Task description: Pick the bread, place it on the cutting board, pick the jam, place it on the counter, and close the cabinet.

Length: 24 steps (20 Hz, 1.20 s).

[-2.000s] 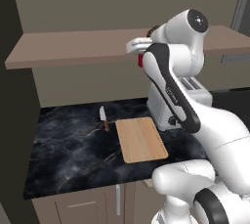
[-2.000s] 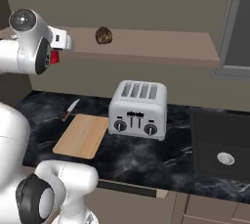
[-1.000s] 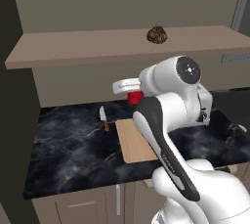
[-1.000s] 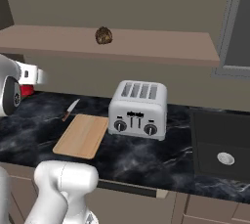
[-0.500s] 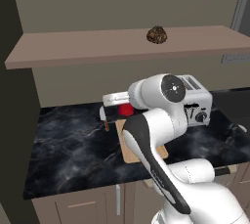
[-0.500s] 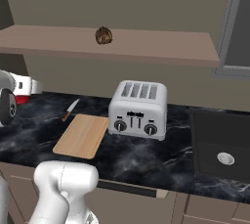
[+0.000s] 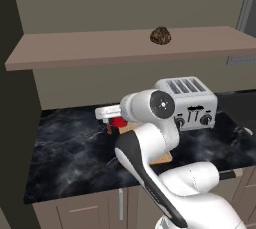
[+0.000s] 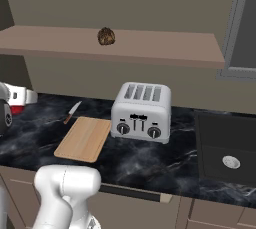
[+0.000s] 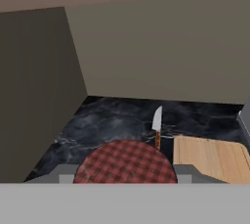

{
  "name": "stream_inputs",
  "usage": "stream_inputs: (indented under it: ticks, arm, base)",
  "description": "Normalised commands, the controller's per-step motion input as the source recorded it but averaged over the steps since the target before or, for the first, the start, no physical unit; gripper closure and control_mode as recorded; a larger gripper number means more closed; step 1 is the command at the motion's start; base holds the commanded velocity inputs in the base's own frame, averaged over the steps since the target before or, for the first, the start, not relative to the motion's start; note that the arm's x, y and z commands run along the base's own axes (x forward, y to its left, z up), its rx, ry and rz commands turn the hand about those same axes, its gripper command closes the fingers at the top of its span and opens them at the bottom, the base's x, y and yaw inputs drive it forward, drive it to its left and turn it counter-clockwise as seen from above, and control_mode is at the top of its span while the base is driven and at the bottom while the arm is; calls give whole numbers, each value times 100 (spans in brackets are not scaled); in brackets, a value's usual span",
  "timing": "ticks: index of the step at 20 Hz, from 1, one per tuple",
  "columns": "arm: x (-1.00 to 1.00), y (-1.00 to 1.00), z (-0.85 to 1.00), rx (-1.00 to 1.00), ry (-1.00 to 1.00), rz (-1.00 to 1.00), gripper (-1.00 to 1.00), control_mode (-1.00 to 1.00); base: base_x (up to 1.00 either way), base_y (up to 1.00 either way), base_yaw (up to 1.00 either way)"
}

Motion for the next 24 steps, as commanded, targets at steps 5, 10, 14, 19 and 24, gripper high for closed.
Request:
stream_inputs:
  ticks: [5, 10, 14, 19, 24]
  arm:
    - [3, 26, -30, 0, 0, 0, 100, -100]
    - [10, 22, -30, 0, 0, 0, 100, -100]
    - [16, 15, -24, 0, 0, 0, 100, -100]
    - [21, 11, -20, 0, 0, 0, 100, -100]
    - [21, 3, -21, 0, 0, 0, 100, -100]
  base:
    - [0, 0, 0]
    - [0, 0, 0]
    - [0, 0, 0]
    - [0, 0, 0]
    - [0, 0, 0]
